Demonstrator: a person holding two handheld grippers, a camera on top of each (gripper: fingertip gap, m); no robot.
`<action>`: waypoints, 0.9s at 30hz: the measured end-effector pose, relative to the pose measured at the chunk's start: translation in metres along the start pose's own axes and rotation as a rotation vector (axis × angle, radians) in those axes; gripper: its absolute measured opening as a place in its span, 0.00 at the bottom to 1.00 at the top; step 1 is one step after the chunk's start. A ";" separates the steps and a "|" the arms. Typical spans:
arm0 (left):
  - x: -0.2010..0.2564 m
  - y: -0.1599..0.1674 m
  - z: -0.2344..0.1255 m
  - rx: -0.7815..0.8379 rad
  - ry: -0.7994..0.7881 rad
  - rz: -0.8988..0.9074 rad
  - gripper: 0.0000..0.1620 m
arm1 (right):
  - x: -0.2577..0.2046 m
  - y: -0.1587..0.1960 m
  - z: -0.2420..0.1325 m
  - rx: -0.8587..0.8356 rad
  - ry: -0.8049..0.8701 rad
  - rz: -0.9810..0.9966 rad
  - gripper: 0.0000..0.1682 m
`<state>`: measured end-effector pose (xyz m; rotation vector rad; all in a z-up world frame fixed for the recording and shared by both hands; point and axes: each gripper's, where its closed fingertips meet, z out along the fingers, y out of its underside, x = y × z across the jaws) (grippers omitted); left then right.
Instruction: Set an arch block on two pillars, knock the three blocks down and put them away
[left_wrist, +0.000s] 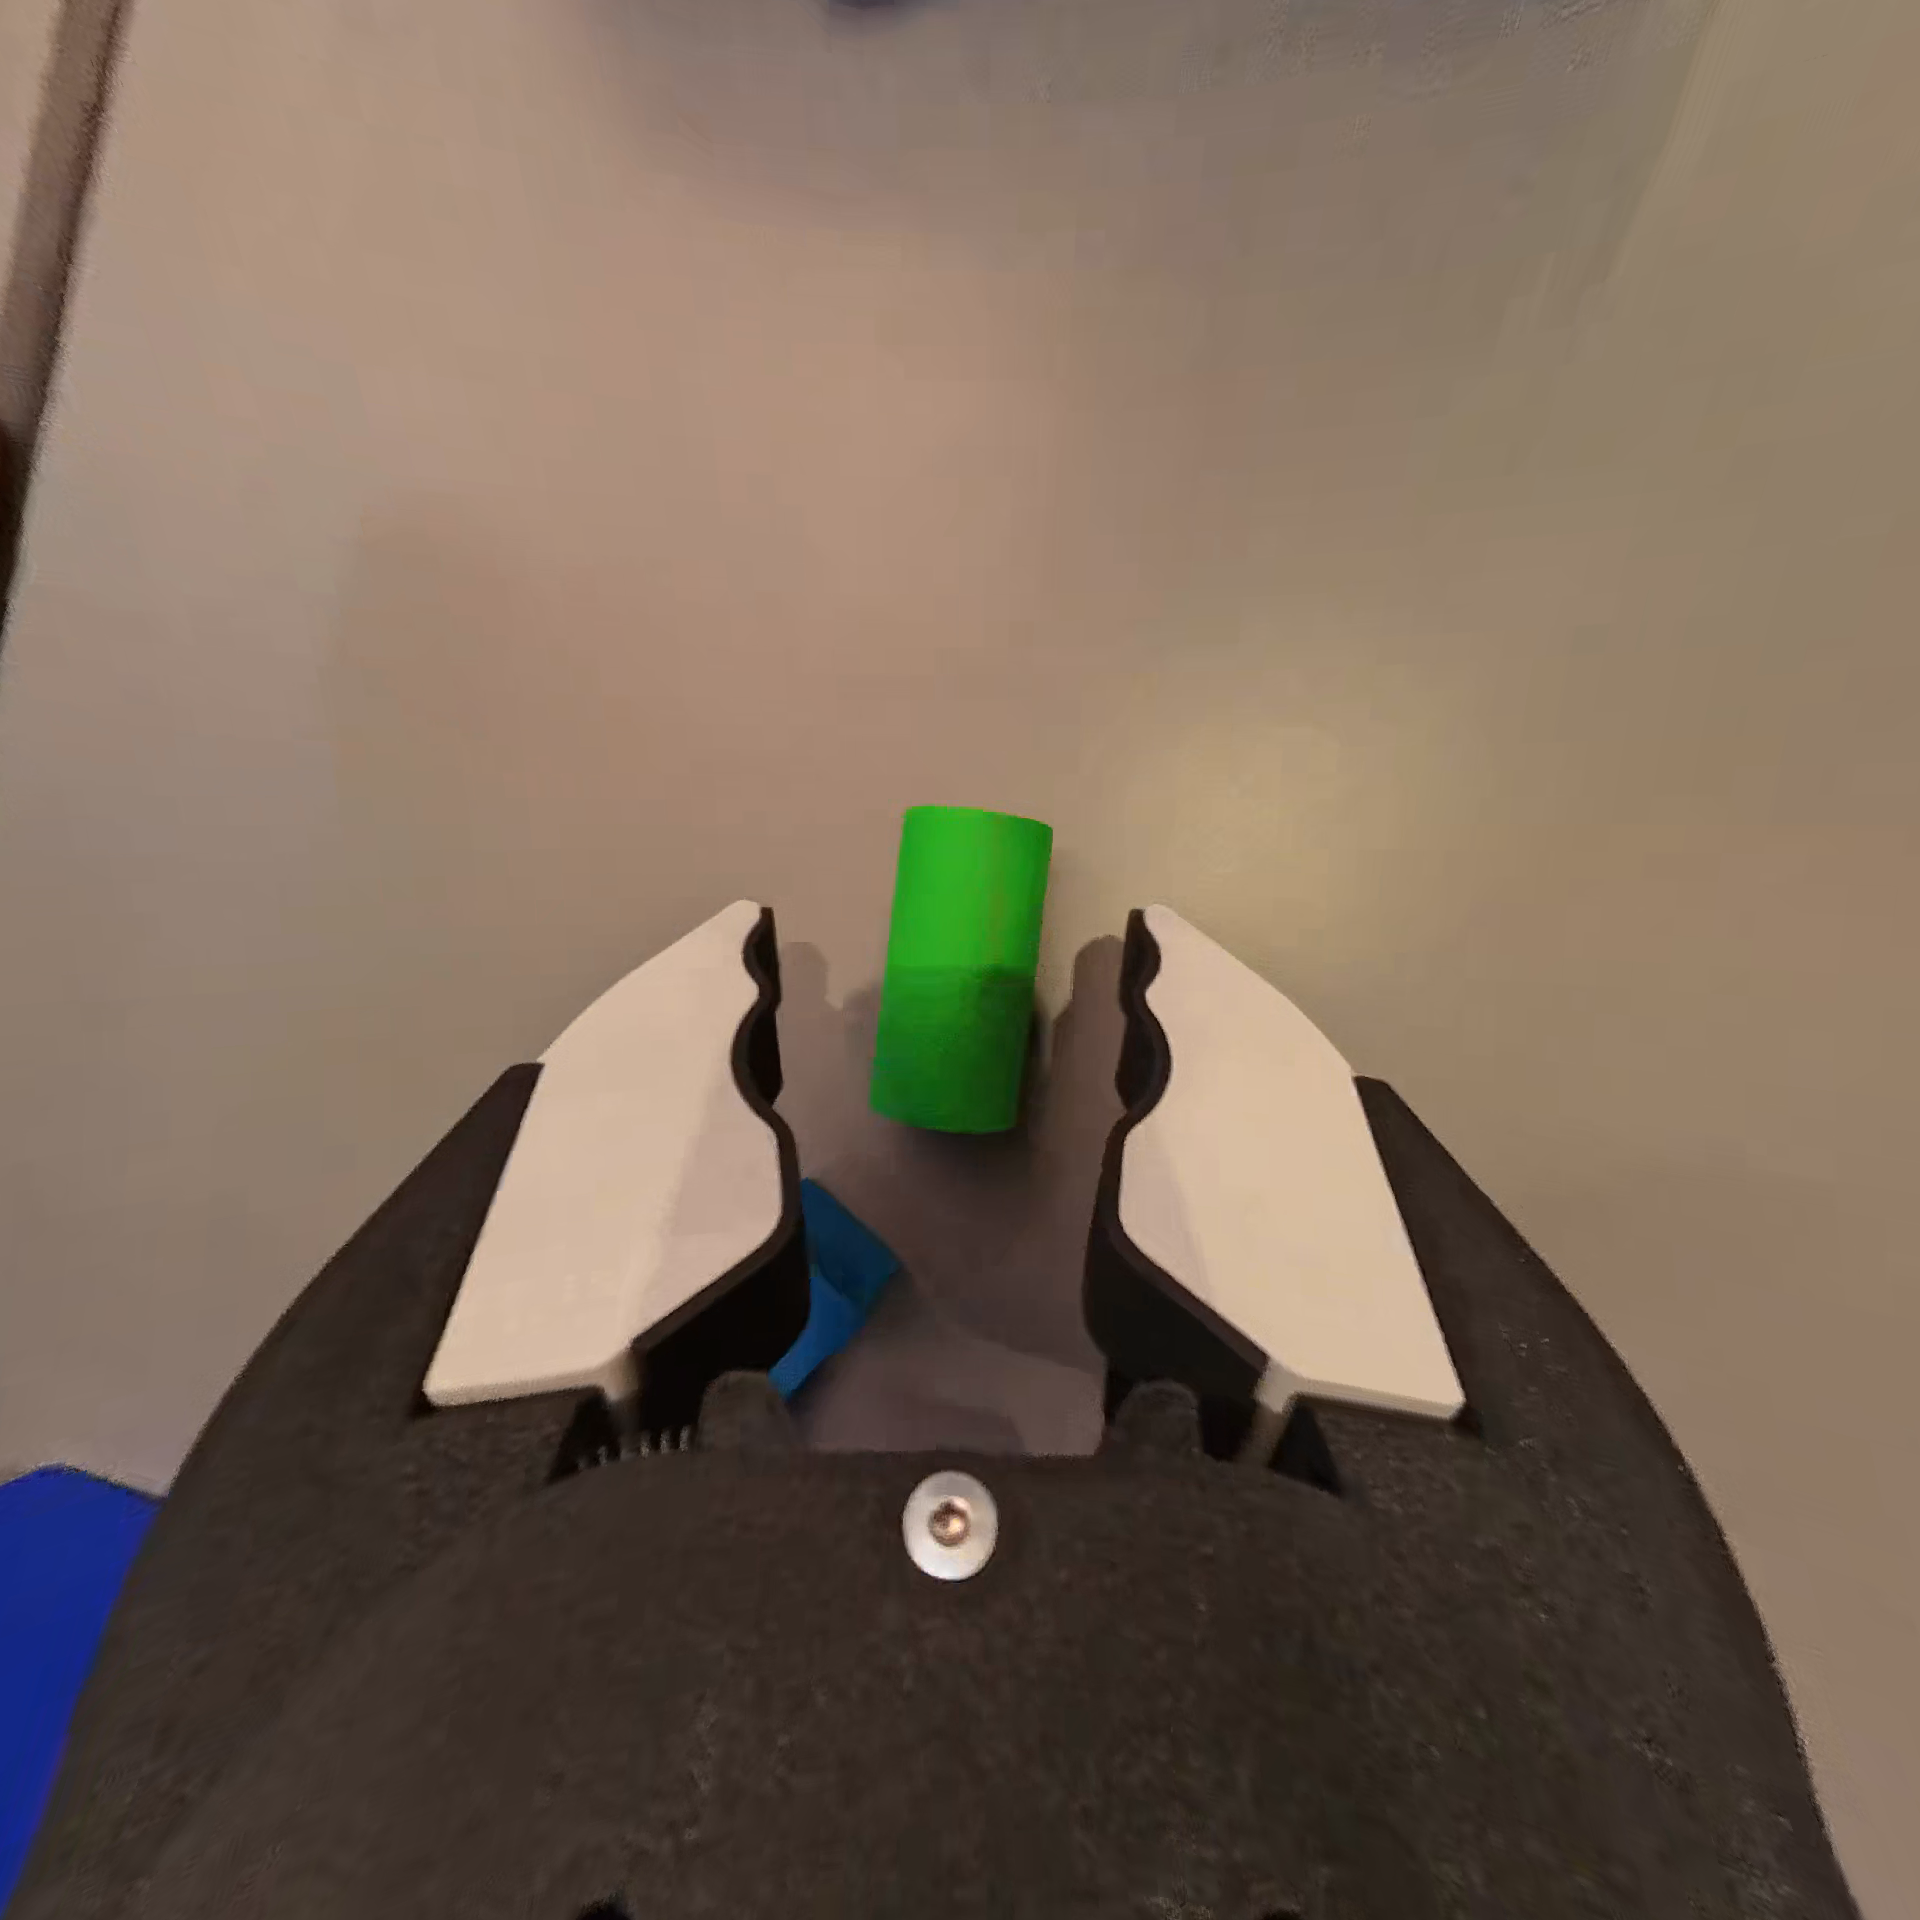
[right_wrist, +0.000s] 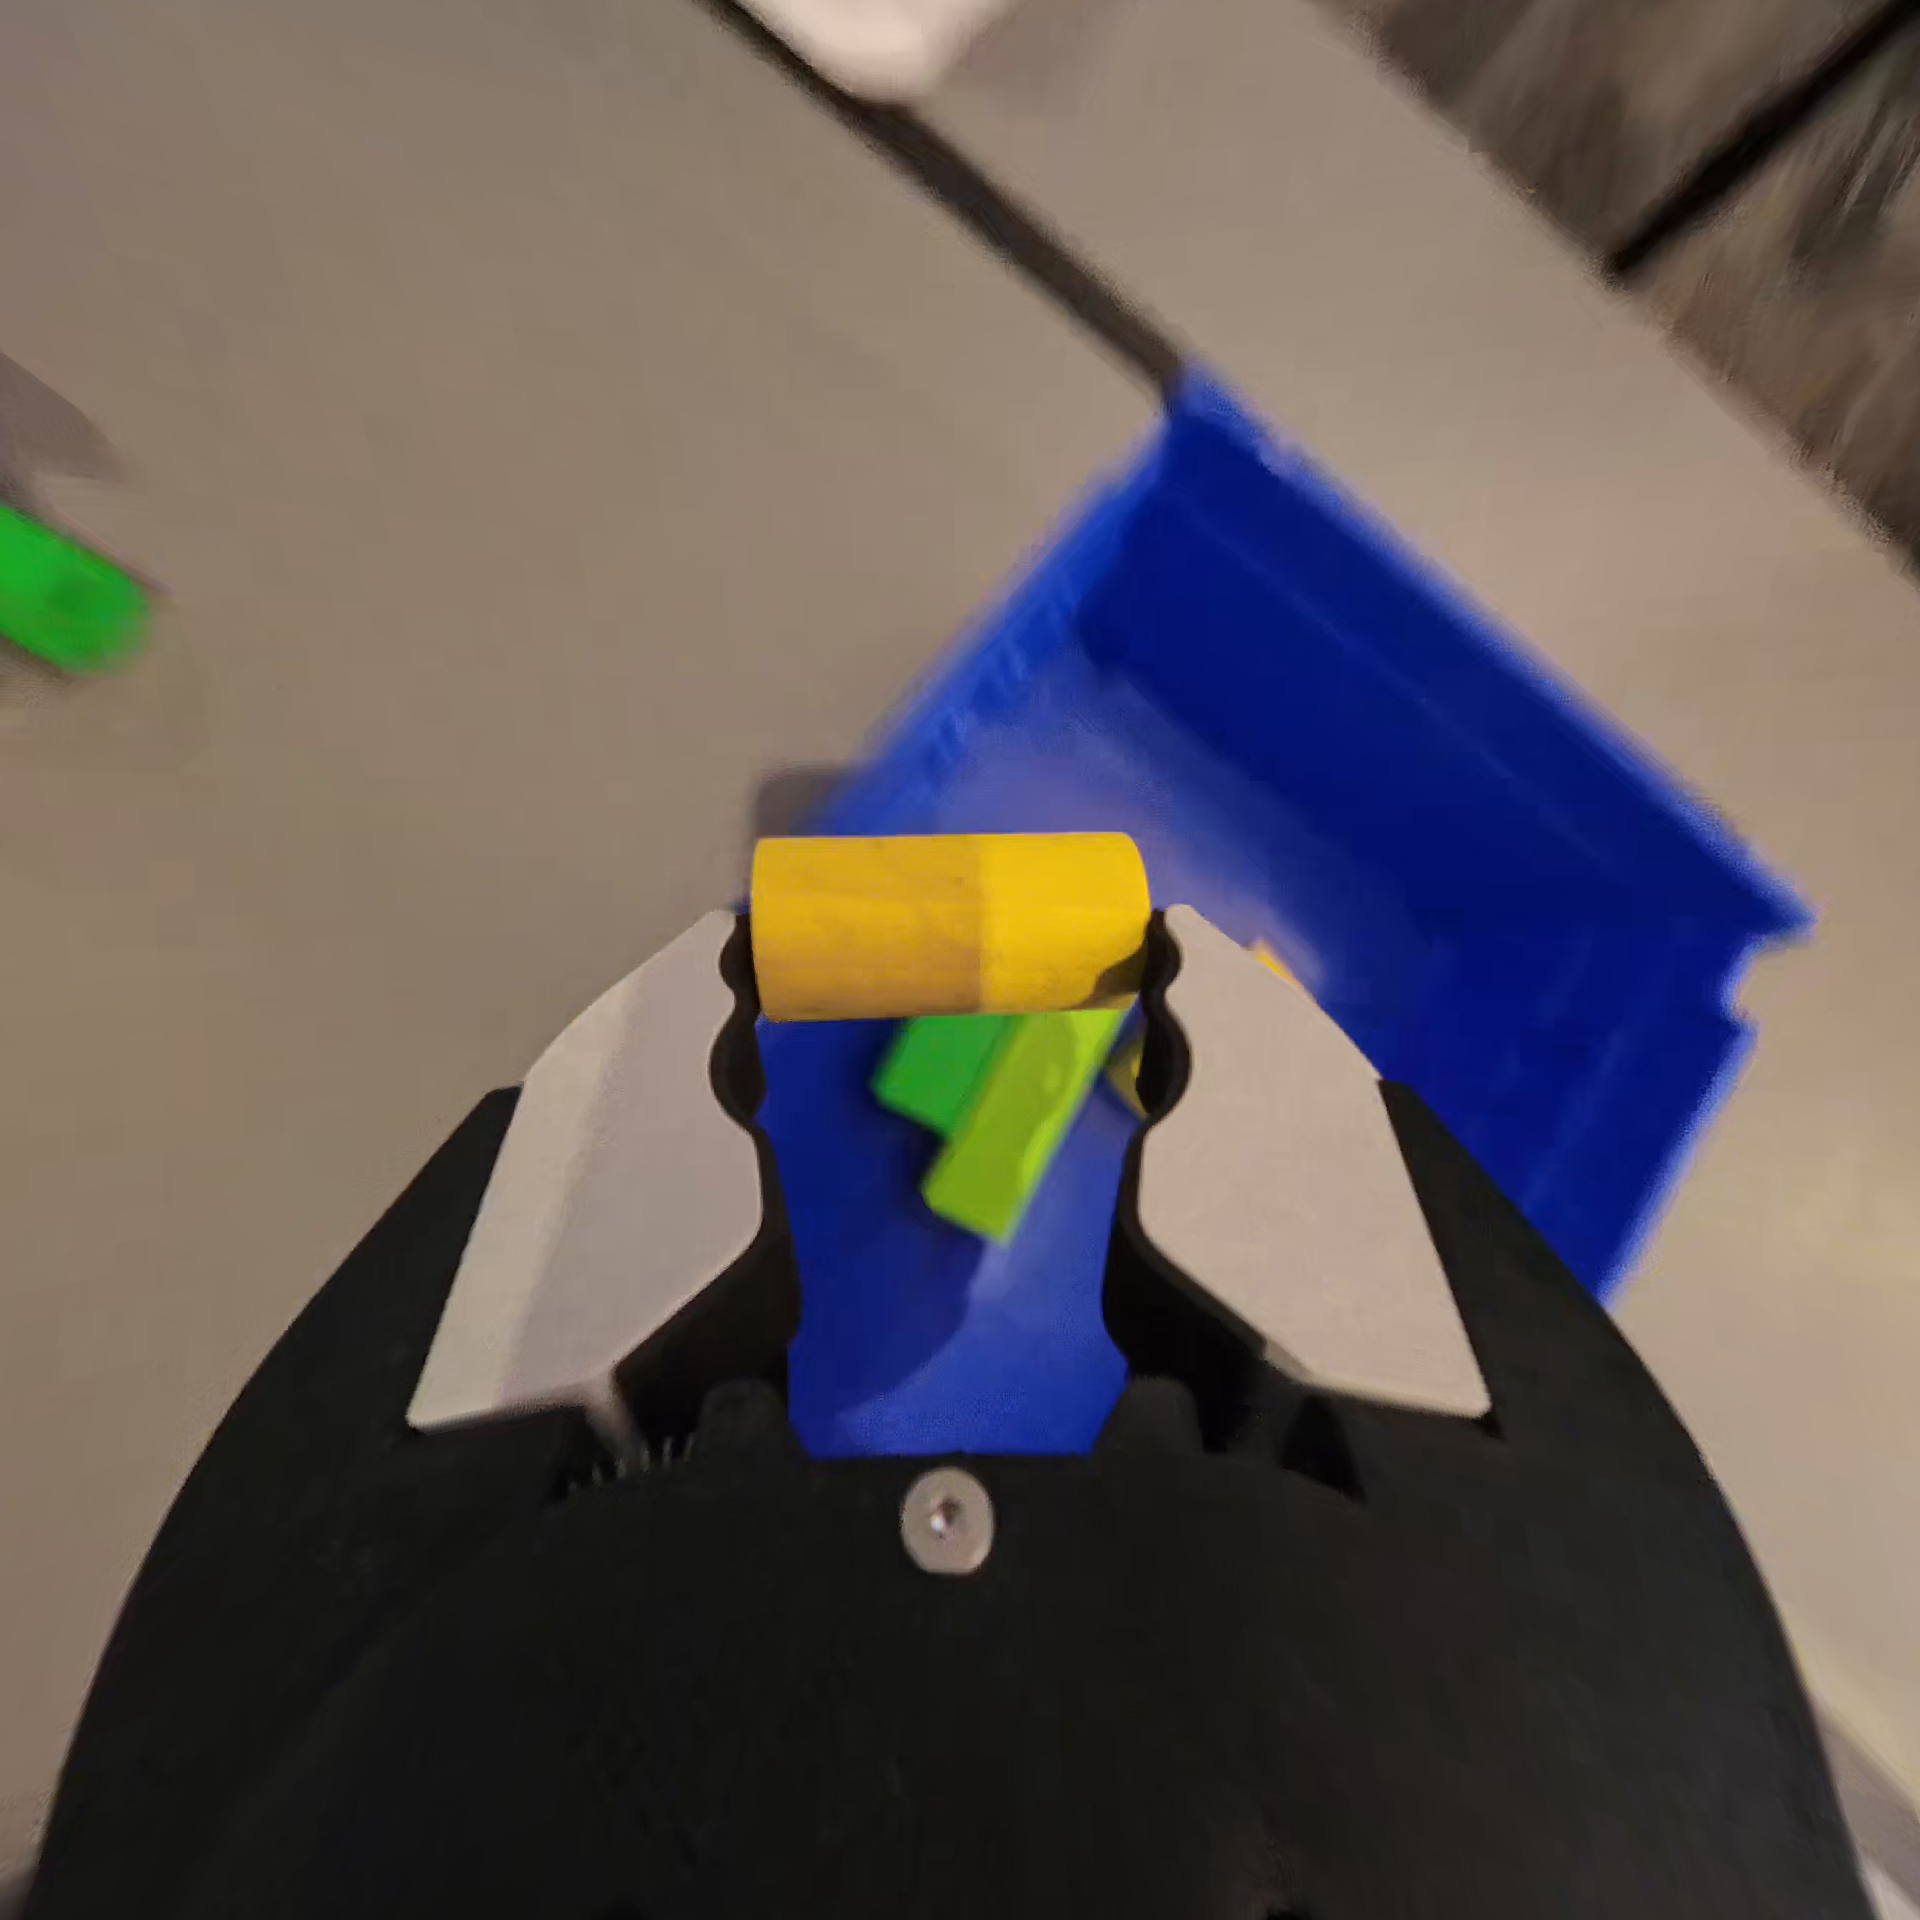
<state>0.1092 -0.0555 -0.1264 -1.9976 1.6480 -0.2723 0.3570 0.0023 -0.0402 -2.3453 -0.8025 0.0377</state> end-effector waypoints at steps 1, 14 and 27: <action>0.003 0.004 0.007 -0.026 0.009 0.002 0.38 | 0.012 0.026 0.002 -0.074 -0.005 0.014 0.43; 0.014 0.020 0.015 -0.151 0.135 -0.051 0.21 | 0.039 0.042 -0.001 -0.071 0.023 -0.040 0.43; 0.044 -0.050 -0.120 0.378 0.786 -0.338 0.21 | -0.260 -0.091 -0.065 0.713 -0.532 -1.052 0.33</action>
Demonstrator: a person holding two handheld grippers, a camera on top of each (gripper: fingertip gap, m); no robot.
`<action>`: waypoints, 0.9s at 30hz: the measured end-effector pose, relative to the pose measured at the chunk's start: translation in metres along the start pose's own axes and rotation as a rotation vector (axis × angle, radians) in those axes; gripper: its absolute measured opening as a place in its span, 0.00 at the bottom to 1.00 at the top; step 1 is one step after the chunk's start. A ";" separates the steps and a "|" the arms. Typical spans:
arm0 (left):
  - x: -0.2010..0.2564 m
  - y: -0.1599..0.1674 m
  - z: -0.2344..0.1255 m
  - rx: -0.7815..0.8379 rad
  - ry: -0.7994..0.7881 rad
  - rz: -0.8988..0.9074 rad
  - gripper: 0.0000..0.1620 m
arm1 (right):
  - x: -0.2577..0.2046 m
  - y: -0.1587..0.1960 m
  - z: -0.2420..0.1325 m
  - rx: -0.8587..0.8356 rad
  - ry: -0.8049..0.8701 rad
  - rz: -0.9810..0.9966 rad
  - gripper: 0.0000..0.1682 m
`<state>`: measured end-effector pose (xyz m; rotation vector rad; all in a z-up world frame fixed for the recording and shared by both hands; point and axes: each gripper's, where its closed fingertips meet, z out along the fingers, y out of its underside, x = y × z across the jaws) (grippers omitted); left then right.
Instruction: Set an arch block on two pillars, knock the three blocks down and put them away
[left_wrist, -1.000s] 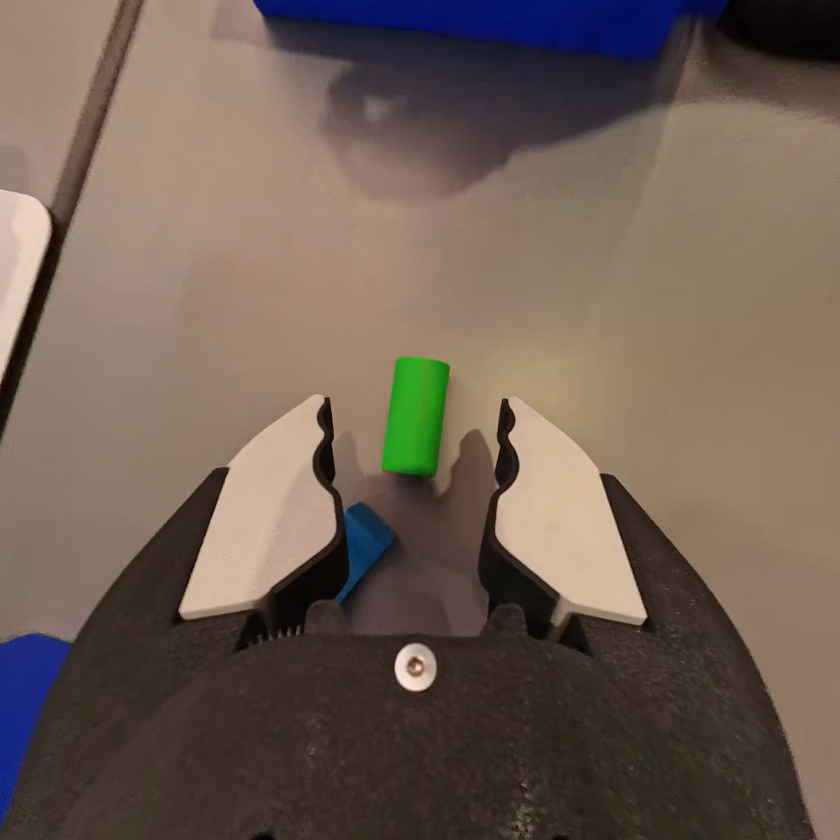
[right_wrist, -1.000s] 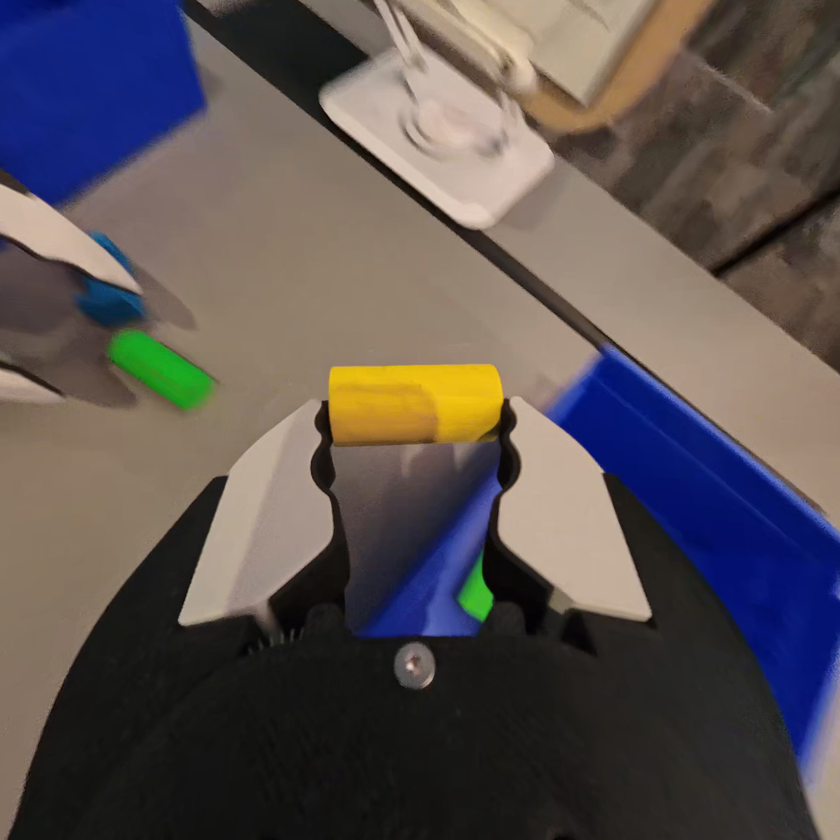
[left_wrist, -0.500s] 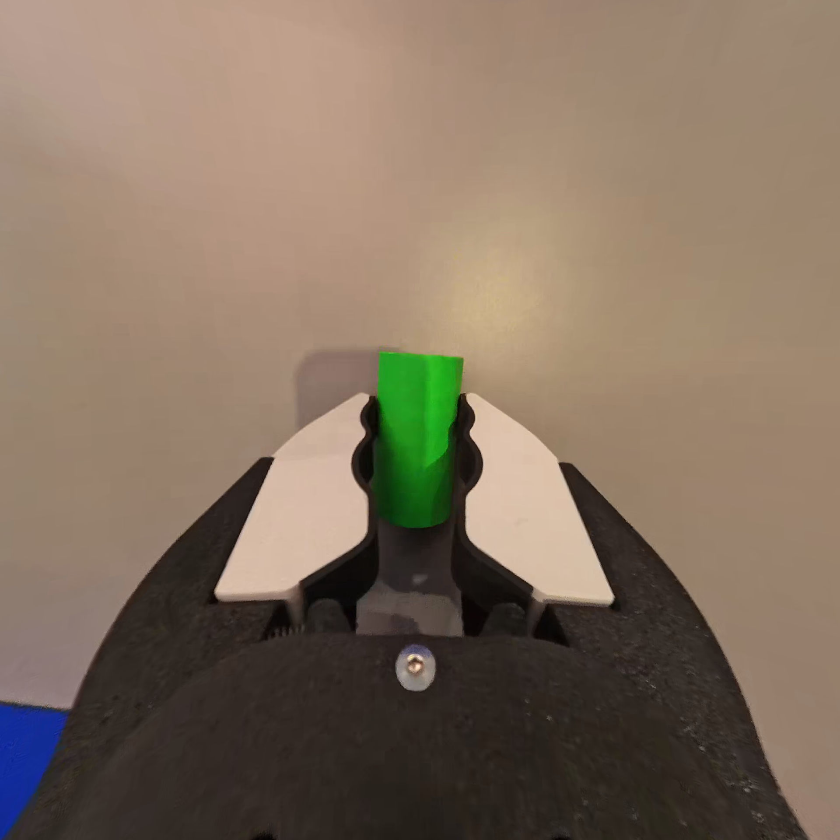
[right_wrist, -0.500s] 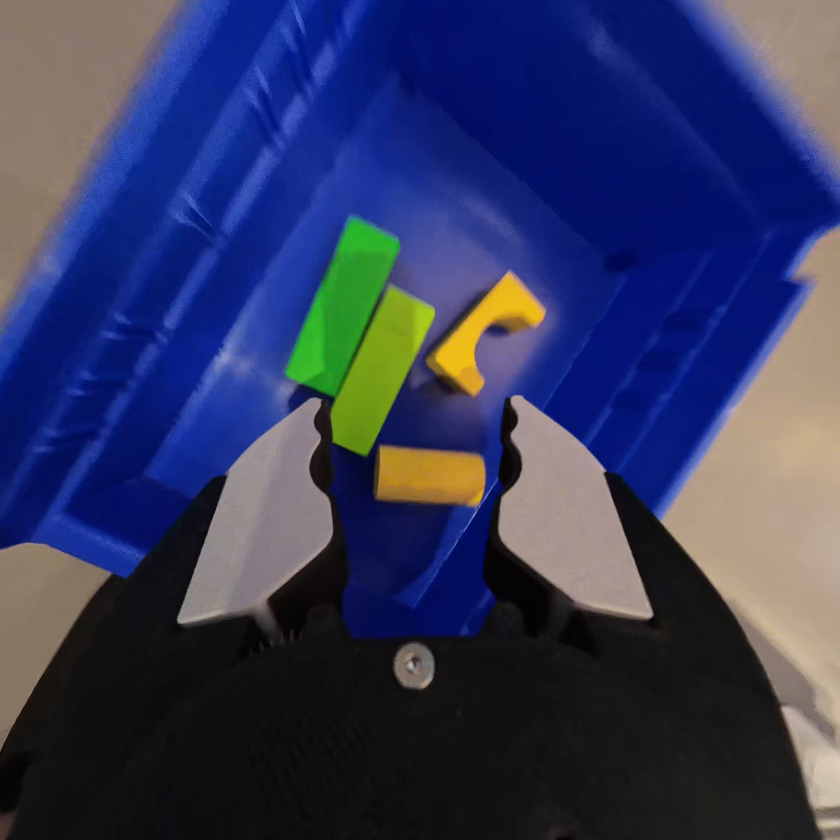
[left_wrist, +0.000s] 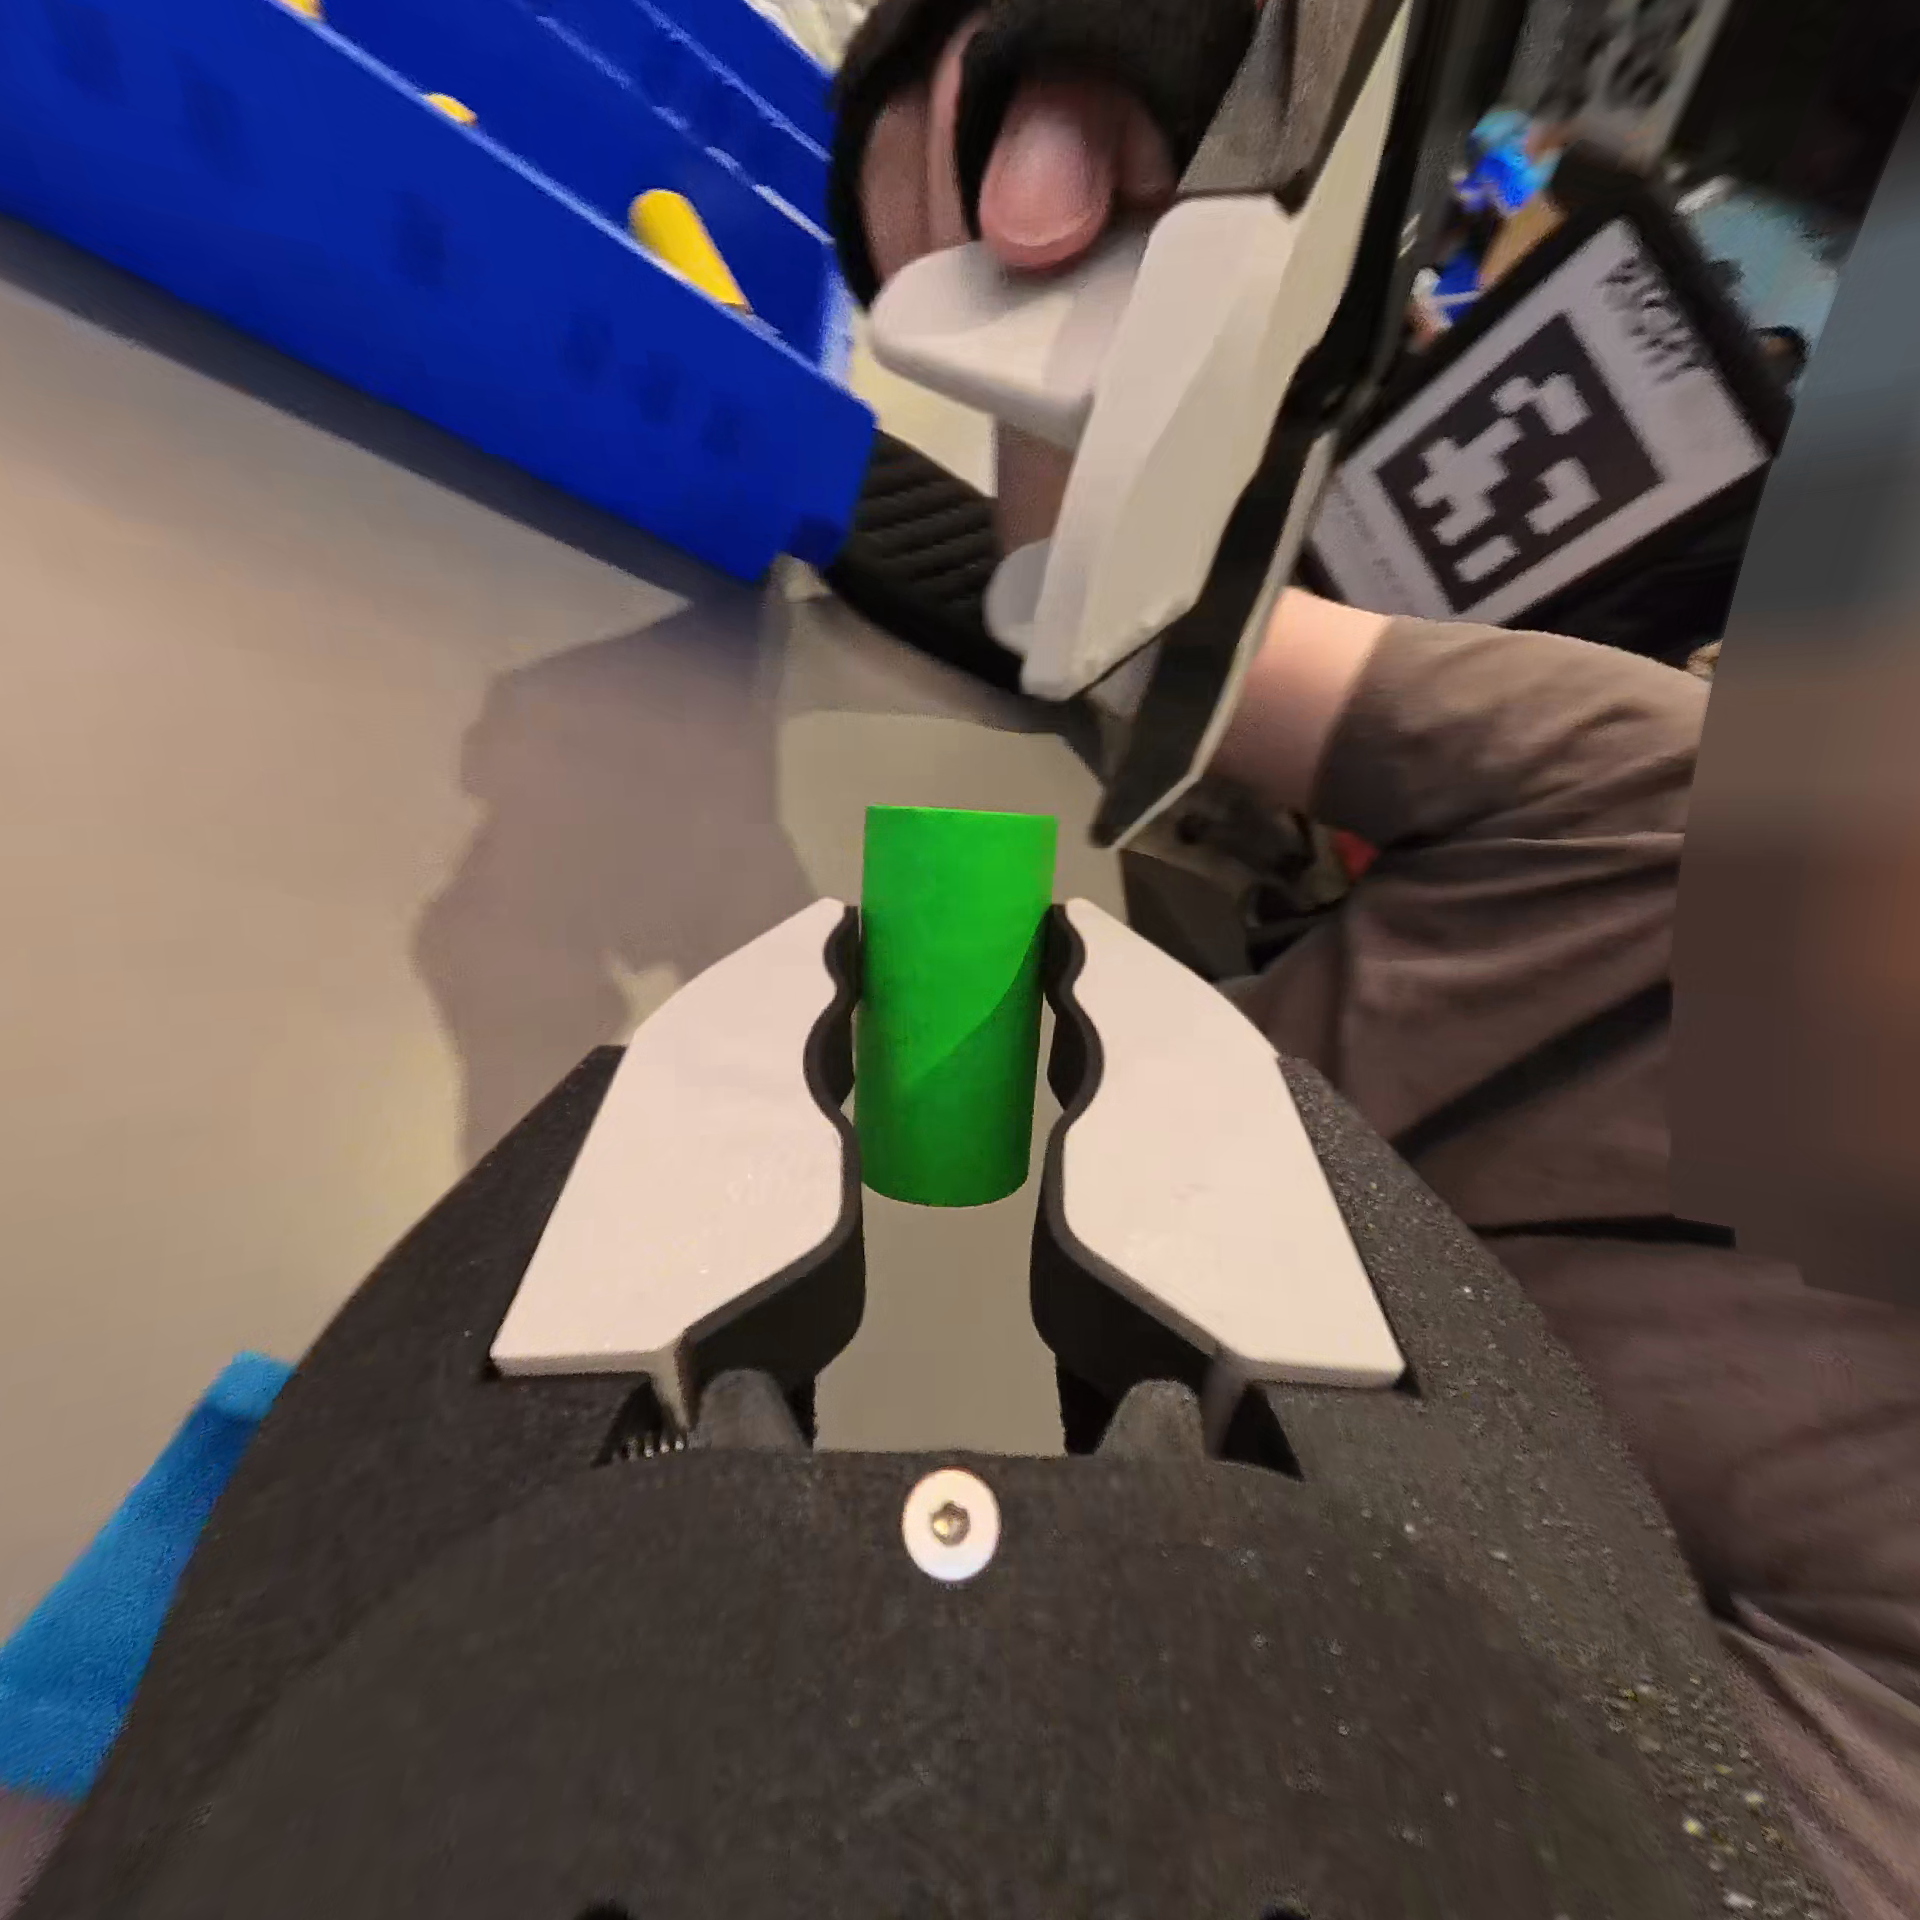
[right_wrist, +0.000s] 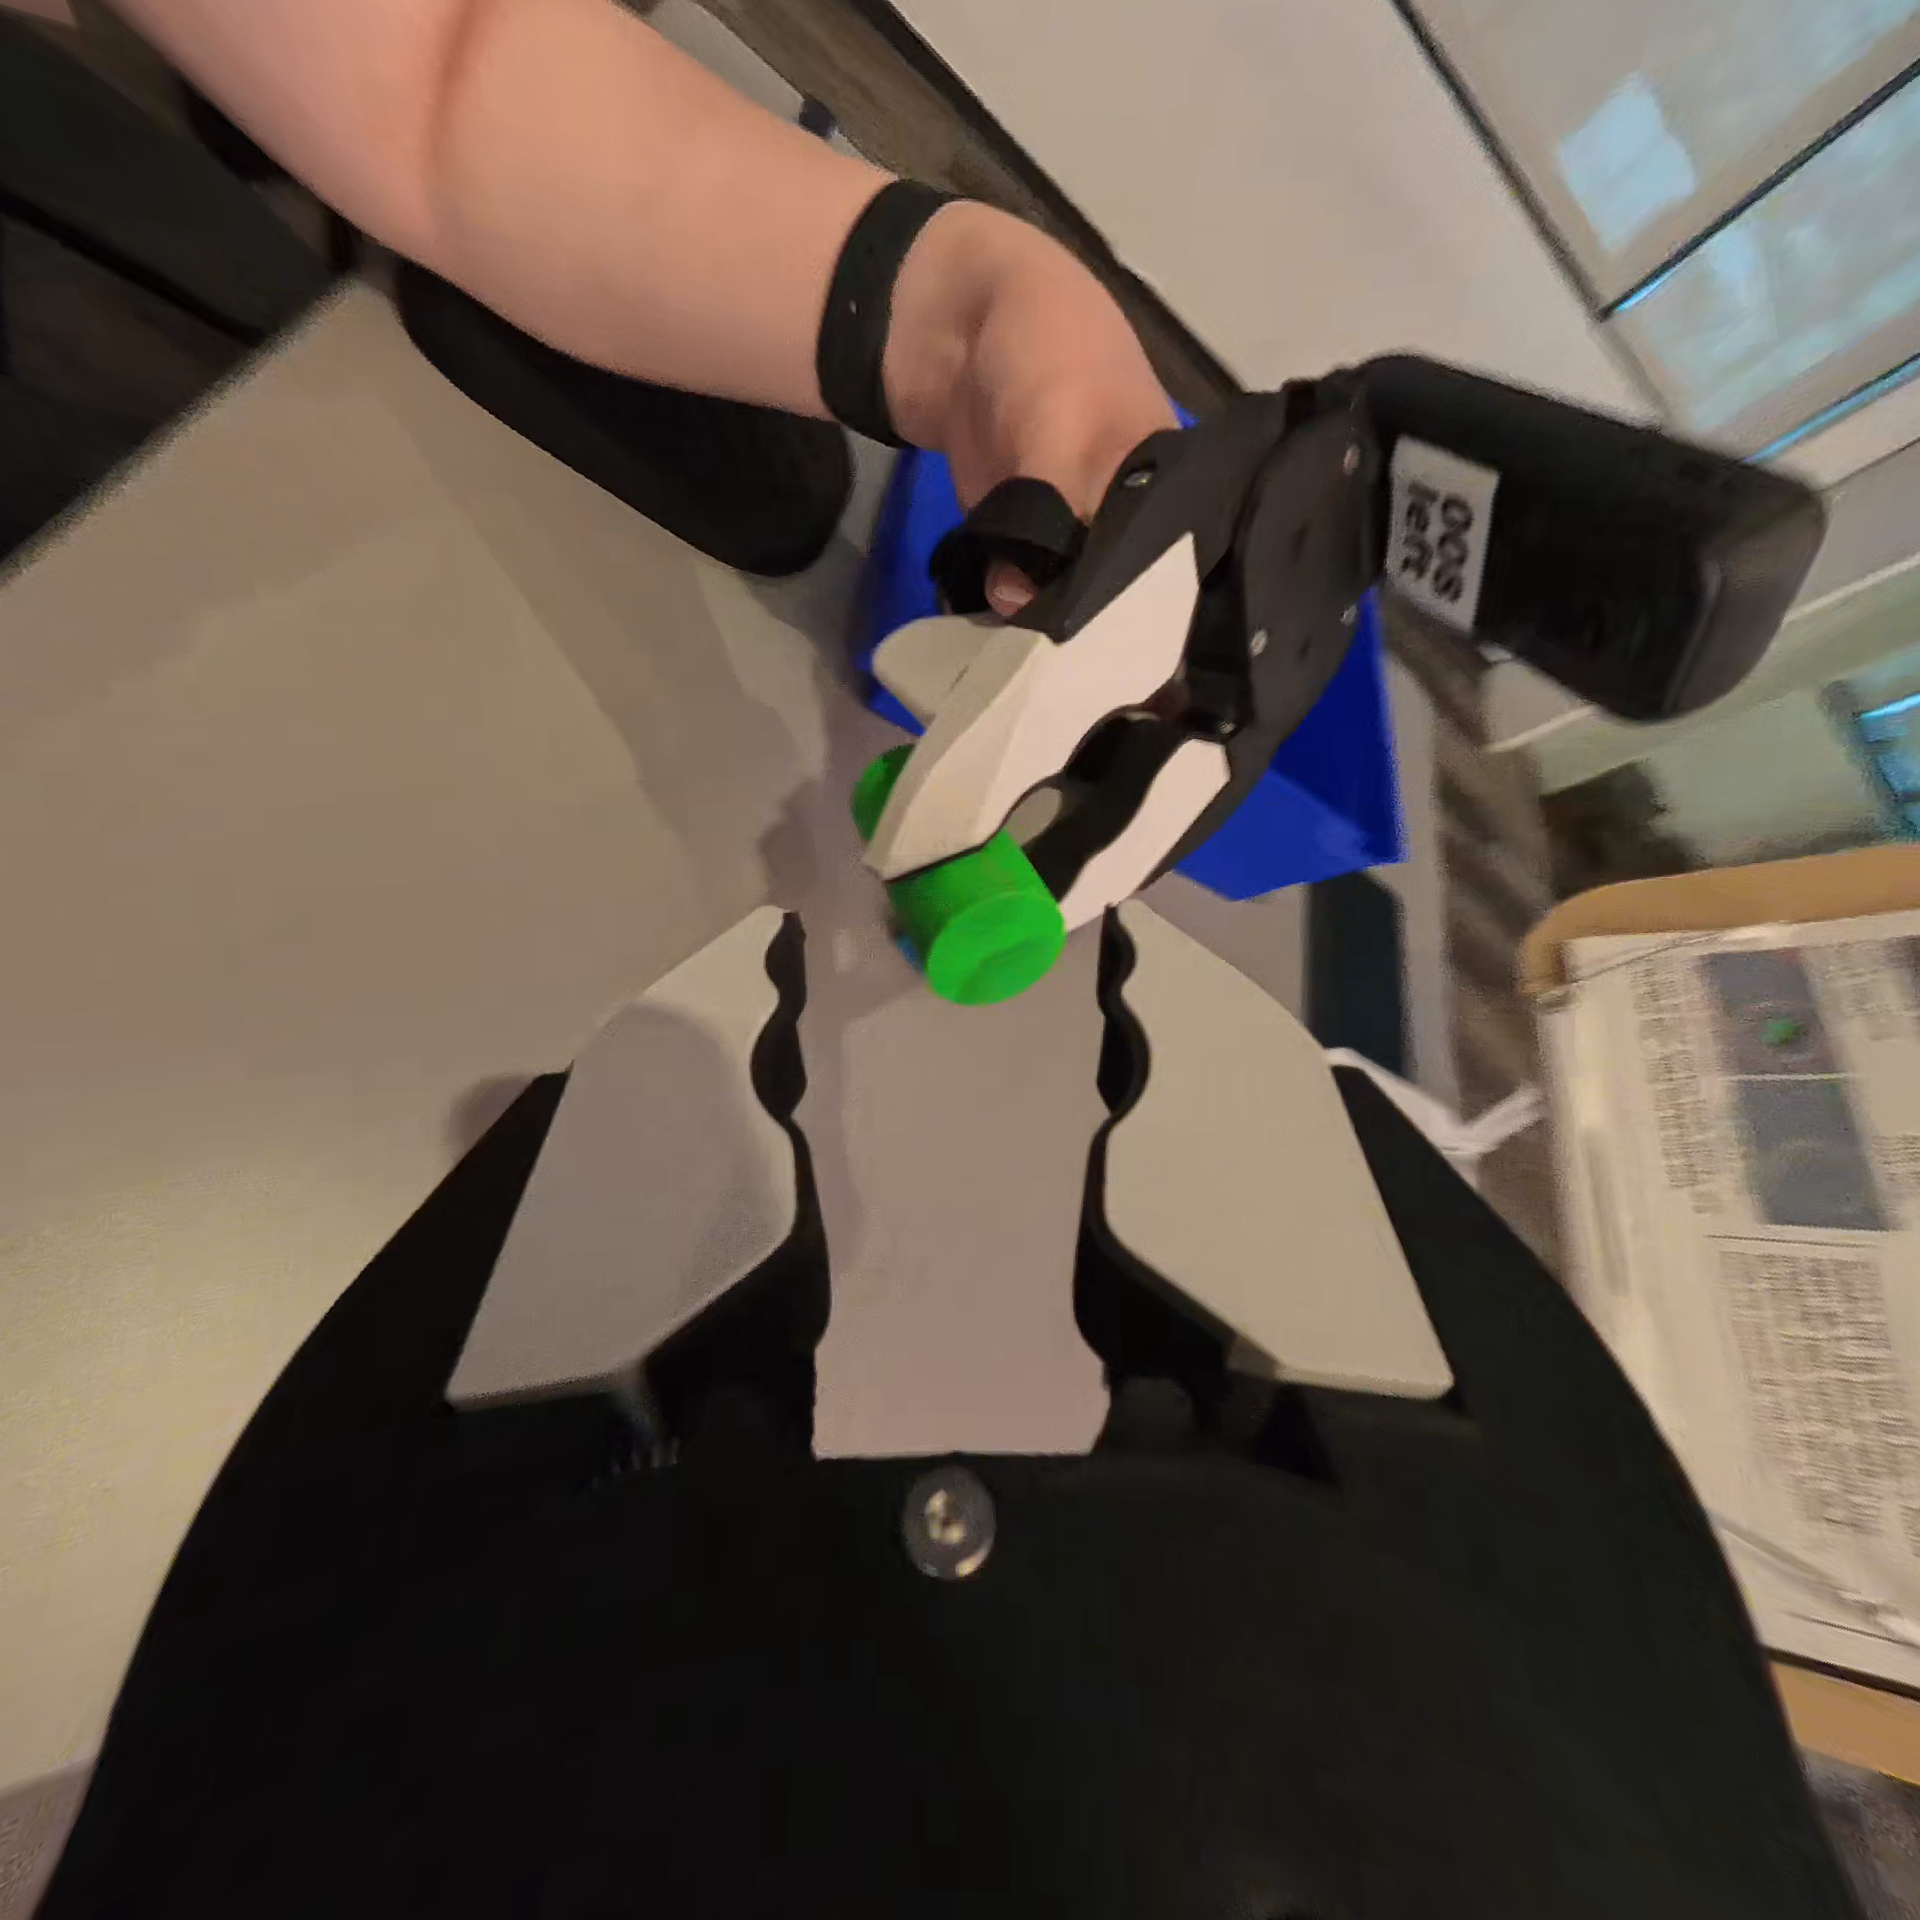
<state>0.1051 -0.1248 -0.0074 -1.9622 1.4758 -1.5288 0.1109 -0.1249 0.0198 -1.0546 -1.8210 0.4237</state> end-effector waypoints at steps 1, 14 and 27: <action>0.007 0.002 -0.001 -0.012 0.043 0.001 0.21 | 0.002 -0.002 0.006 -0.022 0.054 -0.056 0.33; -0.033 0.008 -0.032 -0.086 -0.398 0.103 0.41 | 0.011 0.030 -0.010 -0.213 0.122 -0.082 0.21; -0.138 0.093 -0.034 -0.592 -0.934 -0.093 0.33 | 0.030 0.265 -0.232 -0.556 0.557 0.742 0.21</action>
